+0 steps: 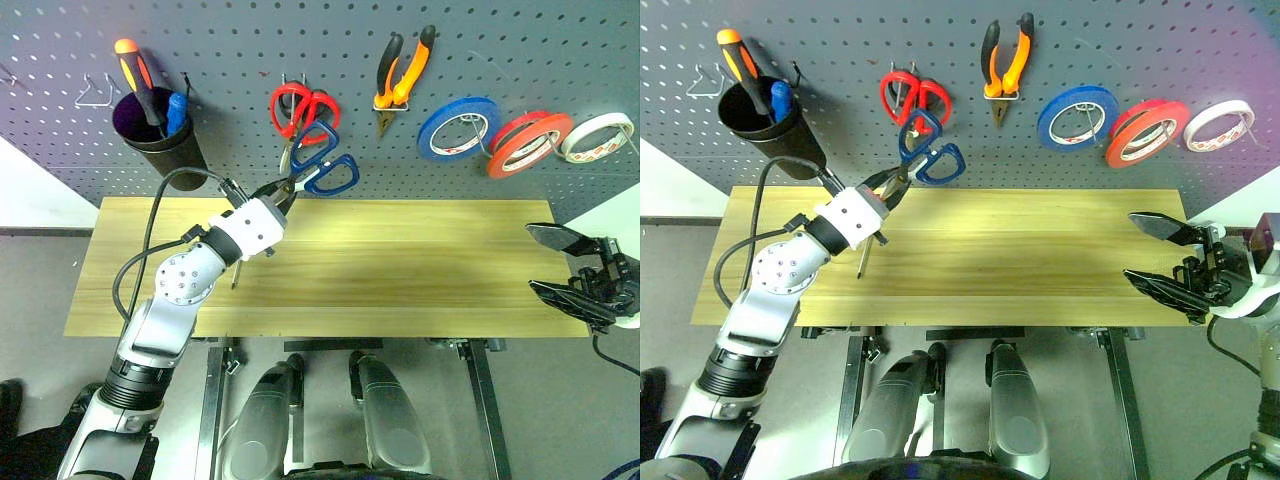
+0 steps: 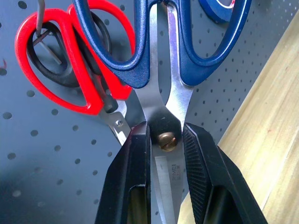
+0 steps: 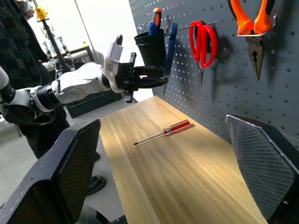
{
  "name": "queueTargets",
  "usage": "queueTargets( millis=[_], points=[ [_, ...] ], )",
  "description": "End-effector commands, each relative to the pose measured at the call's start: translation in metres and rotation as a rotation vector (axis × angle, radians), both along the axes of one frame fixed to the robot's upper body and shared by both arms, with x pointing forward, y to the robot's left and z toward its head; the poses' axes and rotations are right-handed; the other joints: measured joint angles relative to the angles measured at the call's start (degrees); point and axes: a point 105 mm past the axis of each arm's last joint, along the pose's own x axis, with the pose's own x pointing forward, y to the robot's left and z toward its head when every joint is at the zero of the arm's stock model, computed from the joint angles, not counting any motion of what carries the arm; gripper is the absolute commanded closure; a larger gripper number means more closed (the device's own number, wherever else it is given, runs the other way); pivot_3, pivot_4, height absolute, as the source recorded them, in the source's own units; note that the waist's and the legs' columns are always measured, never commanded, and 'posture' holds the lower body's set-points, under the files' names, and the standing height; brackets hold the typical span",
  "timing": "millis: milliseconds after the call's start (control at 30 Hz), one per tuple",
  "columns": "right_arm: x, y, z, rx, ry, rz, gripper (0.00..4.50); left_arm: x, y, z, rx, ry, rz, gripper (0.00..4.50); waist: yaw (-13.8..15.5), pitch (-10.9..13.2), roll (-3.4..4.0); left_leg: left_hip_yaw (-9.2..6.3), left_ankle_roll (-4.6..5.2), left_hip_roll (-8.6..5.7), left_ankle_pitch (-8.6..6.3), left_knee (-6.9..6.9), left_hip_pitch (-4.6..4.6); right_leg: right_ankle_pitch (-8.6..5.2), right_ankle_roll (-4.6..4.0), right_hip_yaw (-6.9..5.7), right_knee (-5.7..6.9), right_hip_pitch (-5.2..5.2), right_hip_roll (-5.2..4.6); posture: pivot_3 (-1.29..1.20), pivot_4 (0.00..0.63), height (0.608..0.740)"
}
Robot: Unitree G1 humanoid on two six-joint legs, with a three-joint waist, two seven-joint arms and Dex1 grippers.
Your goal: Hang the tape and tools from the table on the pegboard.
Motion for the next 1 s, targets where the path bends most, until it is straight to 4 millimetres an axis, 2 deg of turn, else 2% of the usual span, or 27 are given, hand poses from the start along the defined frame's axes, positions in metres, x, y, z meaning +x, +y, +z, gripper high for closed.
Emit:
queueTargets(
  millis=[33,167,733,1000],
  points=[
    [-0.005,-0.004,0.006,-0.002,-0.044,-0.017,0.00,-0.008,0.001,0.019,0.016,-0.129,0.018,3.85,0.0,0.0,0.00,0.00,0.00,0.00,0.00,0.00,0.00,0.00,0.00,0.00,0.00,0.00,0.00,-0.18,0.319,0.718],
    [-0.003,-0.004,0.004,-0.006,-0.033,-0.018,0.00,-0.012,-0.001,0.017,0.028,-0.138,0.016,3.85,0.0,0.0,0.00,0.00,0.00,0.00,0.00,0.01,0.00,0.00,0.00,0.00,0.01,0.00,0.00,-0.18,0.324,0.718],
    [0.012,-0.003,-0.003,-0.019,-0.005,0.005,0.00,-0.021,0.015,0.028,-0.020,-0.137,0.110,3.85,0.1,0.0,0.01,0.00,0.00,0.00,0.01,0.05,0.00,0.01,0.00,0.00,0.06,0.00,0.02,-0.12,0.324,0.718],
    [0.013,0.001,-0.002,-0.027,-0.001,0.017,0.00,-0.005,0.027,0.022,-0.087,-0.061,0.167,3.85,0.2,0.0,0.01,0.00,0.00,0.00,0.01,0.07,0.00,0.01,0.00,0.00,0.08,0.00,0.02,-0.12,0.329,0.718]
  ],
)
